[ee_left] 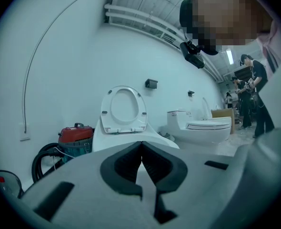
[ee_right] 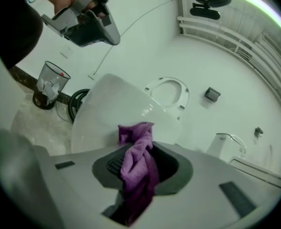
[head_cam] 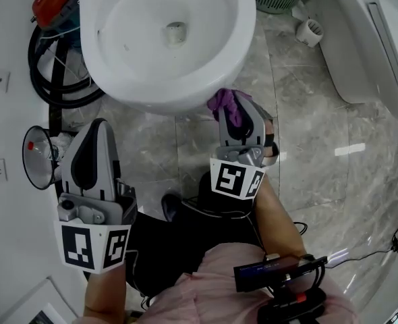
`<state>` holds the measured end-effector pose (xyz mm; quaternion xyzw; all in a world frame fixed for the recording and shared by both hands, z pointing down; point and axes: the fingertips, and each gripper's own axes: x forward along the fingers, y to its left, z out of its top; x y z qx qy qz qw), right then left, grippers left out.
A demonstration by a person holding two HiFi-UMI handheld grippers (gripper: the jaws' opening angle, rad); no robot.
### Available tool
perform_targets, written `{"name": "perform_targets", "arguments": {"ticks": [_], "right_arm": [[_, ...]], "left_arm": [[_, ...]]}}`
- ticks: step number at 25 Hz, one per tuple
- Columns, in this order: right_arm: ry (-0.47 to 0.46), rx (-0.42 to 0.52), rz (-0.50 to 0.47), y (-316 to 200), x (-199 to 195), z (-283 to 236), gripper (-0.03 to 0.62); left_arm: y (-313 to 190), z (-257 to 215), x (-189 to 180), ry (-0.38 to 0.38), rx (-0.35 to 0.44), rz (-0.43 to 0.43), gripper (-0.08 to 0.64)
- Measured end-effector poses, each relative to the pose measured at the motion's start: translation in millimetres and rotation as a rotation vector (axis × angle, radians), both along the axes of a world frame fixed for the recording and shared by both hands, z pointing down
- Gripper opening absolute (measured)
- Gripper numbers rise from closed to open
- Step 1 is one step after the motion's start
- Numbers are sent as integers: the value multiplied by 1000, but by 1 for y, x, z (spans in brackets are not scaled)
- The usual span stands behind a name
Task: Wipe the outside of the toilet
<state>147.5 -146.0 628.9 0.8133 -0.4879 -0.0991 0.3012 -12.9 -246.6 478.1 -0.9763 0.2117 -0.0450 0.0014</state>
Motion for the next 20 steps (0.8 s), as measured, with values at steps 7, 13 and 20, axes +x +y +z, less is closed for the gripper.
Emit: {"name": "perform_targets", "arguments": {"ticks": [7,13,20], "right_arm": [[-7,25,116,4,68,-3,101],[8,84,200,10,115,-30,101],[-79,111,252,58,133,-37,104]], "left_arm": [[0,-1,5,-9,6,-6,8],[-4,-5,3,-9,10,-13,8],[2,-8,4,5,6,8,8]]}}
